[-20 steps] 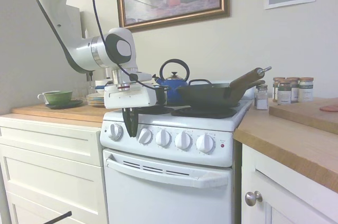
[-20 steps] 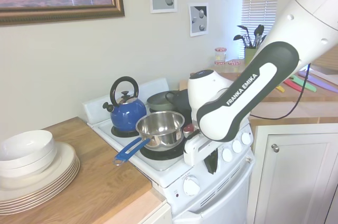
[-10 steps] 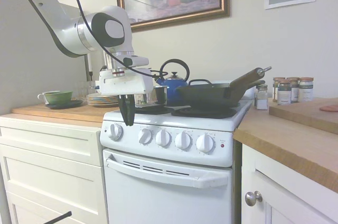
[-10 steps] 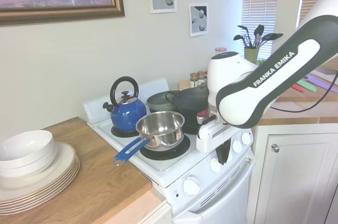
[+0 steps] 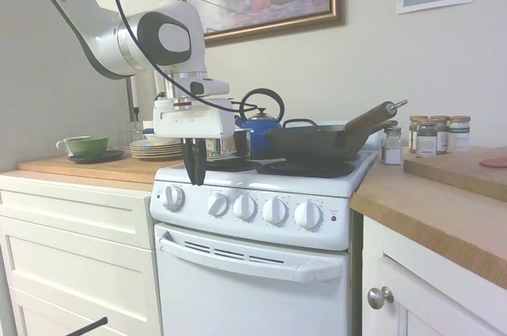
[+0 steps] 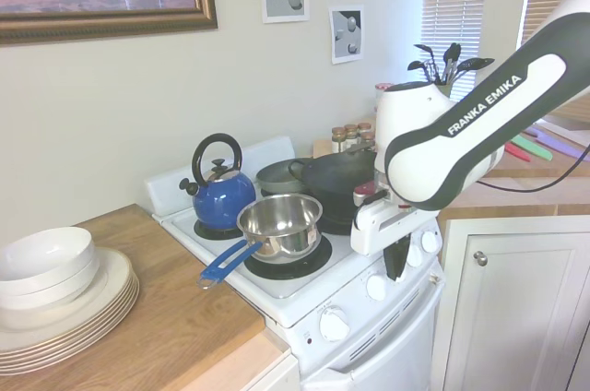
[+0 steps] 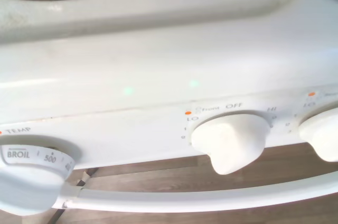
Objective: Turn on the stove on the bottom left
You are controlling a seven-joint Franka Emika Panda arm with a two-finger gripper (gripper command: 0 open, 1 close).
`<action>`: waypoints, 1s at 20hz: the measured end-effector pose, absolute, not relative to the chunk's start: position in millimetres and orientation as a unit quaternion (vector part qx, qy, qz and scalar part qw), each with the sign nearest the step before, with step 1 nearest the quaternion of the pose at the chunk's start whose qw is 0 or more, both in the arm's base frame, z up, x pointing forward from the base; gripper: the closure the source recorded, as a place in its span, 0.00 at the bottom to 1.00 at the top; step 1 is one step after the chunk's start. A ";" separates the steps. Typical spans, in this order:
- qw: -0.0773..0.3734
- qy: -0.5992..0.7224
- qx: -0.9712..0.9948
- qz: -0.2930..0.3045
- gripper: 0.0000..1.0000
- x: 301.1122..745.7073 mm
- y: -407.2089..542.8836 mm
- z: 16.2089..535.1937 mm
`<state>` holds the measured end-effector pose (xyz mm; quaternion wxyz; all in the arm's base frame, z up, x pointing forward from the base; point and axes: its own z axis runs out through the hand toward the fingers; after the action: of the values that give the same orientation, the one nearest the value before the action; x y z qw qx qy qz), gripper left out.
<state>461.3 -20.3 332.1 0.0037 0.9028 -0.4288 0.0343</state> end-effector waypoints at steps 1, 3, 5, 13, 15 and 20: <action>0.003 -0.430 0.902 0.034 0.00 461.3 -20.3 332.1; 0.001 -0.430 0.902 0.033 0.00 461.3 -20.3 332.1; -0.001 -0.432 0.901 0.032 0.00 461.2 -20.7 332.3; -0.009 -0.435 0.900 0.033 0.00 461.0 -24.8 335.5; -0.010 -0.437 0.899 0.032 0.00 460.8 -28.0 335.6; -0.012 -0.440 0.898 0.032 0.00 460.5 -32.9 335.9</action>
<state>460.5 -32.9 335.9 -0.0119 0.8975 -0.4397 0.0317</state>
